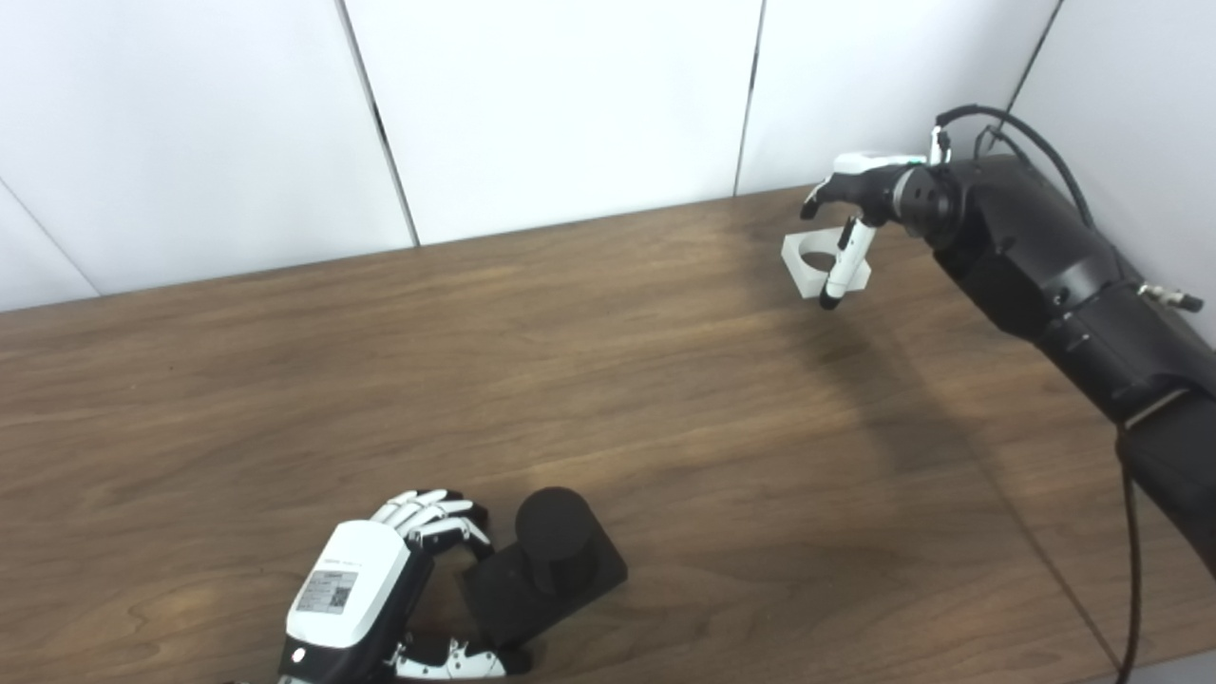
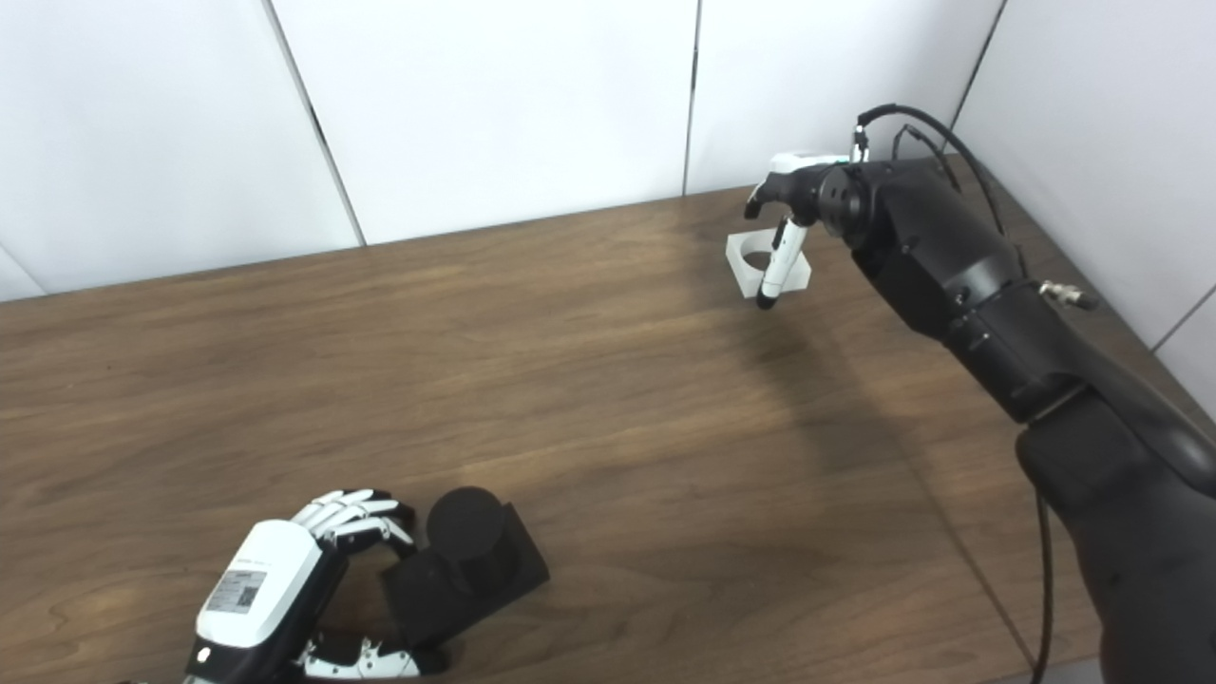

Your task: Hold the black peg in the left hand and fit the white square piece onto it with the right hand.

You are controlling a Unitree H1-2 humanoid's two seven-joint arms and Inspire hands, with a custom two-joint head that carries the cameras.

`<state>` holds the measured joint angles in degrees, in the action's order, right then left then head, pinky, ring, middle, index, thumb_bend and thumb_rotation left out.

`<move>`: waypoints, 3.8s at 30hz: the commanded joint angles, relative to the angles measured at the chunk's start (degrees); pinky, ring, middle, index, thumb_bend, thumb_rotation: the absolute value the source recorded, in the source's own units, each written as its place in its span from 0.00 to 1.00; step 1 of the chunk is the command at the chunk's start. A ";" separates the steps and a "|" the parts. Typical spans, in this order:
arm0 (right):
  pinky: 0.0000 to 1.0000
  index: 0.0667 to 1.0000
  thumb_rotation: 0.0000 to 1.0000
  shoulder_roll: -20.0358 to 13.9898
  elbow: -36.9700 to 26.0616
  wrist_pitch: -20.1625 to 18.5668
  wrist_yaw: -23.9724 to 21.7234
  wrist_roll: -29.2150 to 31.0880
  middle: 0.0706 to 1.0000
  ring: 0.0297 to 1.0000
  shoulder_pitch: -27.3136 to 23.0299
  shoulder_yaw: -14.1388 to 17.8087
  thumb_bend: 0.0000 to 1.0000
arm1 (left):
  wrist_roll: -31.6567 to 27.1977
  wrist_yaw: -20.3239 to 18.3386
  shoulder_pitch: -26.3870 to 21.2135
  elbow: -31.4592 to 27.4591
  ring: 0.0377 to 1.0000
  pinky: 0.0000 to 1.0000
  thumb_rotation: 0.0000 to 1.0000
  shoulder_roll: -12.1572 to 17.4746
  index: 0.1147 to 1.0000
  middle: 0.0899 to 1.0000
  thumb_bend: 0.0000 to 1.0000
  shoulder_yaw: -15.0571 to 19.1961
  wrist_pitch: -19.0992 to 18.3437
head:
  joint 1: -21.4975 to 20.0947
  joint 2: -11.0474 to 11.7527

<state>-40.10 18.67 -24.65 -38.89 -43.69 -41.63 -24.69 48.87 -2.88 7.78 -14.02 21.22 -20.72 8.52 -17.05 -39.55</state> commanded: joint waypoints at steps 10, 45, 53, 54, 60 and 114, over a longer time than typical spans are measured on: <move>1.00 0.86 0.21 -0.17 0.85 1.35 2.43 -2.07 1.00 1.00 -3.27 0.27 0.99 | 2.52 -3.13 2.27 1.62 0.81 0.85 0.05 1.03 0.42 0.73 0.51 -0.22 -2.43 | 0.16 -0.16; 1.00 0.82 0.23 -0.96 1.43 3.43 2.45 -5.49 0.99 1.00 -1.70 -1.84 0.95 | 2.20 -5.60 2.48 -0.10 0.82 0.85 0.05 1.22 0.42 0.73 0.51 0.03 -3.77 | 0.40 -0.99; 1.00 0.47 0.15 -0.42 1.37 6.49 6.06 -2.59 0.87 1.00 -0.03 1.32 0.55 | 2.40 -5.90 2.27 -0.14 0.81 0.84 0.05 1.36 0.42 0.73 0.51 0.03 -3.68 | -0.04 -0.95; 1.00 0.46 0.14 -0.34 1.38 6.70 6.26 -2.24 0.86 1.00 0.12 1.64 0.54 | 2.33 -6.05 2.24 -0.21 0.81 0.84 0.05 1.38 0.42 0.73 0.51 0.03 -3.72 | -0.04 -0.95; 0.95 0.45 0.13 -0.07 1.01 9.71 10.15 -1.74 0.81 0.94 1.45 2.73 0.52 | 1.93 -5.98 2.29 0.03 0.82 0.85 0.05 1.30 0.42 0.74 0.51 0.33 -3.47 | -0.48 -0.85; 0.98 0.44 0.13 8.82 -60.07 8.67 -18.15 4.63 0.70 0.85 5.23 6.41 0.52 | 6.49 -7.66 -0.22 1.66 0.81 0.85 0.05 -2.64 0.42 0.73 0.51 -3.00 -6.64 | 6.86 -1.19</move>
<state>-31.34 -39.67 -15.88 -57.40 -39.33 -33.63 -19.32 51.67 -5.32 6.99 -15.00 18.35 -21.86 4.93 -10.11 -40.69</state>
